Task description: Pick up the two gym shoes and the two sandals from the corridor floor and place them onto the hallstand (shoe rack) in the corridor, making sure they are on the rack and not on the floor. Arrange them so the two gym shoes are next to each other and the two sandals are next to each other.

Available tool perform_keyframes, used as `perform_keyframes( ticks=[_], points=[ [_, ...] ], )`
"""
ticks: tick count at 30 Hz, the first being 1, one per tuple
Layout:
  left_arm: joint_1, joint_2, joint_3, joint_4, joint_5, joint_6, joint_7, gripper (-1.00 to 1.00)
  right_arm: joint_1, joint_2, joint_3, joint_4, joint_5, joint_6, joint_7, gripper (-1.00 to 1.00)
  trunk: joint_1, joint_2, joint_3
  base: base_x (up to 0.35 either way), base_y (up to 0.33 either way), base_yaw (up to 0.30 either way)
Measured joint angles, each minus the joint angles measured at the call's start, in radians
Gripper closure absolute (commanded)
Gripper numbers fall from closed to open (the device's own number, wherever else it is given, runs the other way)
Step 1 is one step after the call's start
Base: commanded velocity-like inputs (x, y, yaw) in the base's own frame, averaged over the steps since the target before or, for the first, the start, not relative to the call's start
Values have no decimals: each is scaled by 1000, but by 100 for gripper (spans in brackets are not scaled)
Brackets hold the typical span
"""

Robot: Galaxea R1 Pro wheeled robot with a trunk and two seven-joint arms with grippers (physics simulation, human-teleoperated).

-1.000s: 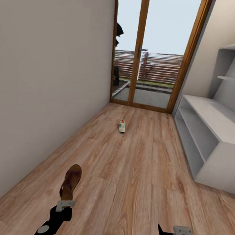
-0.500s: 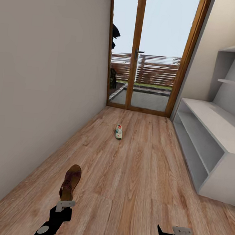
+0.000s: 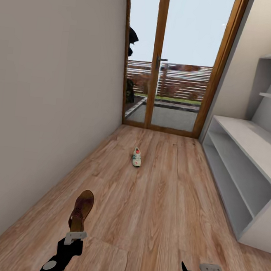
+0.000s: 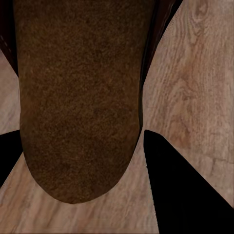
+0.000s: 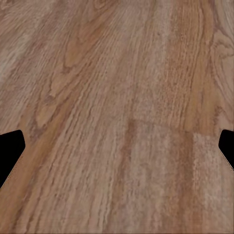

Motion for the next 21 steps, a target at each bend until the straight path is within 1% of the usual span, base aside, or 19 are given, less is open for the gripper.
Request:
perform_keyframes(
  ticks=[13,21],
  points=[
    [0,-1,0,1,0,0,0,100,0,0,0,0,1,0,0,-100,0,0,0,341,-4,0],
    [0,0,0,2,0,0,0,100,0,0,0,0,1,0,0,-100,0,0,0,335,-111,0]
  ],
)
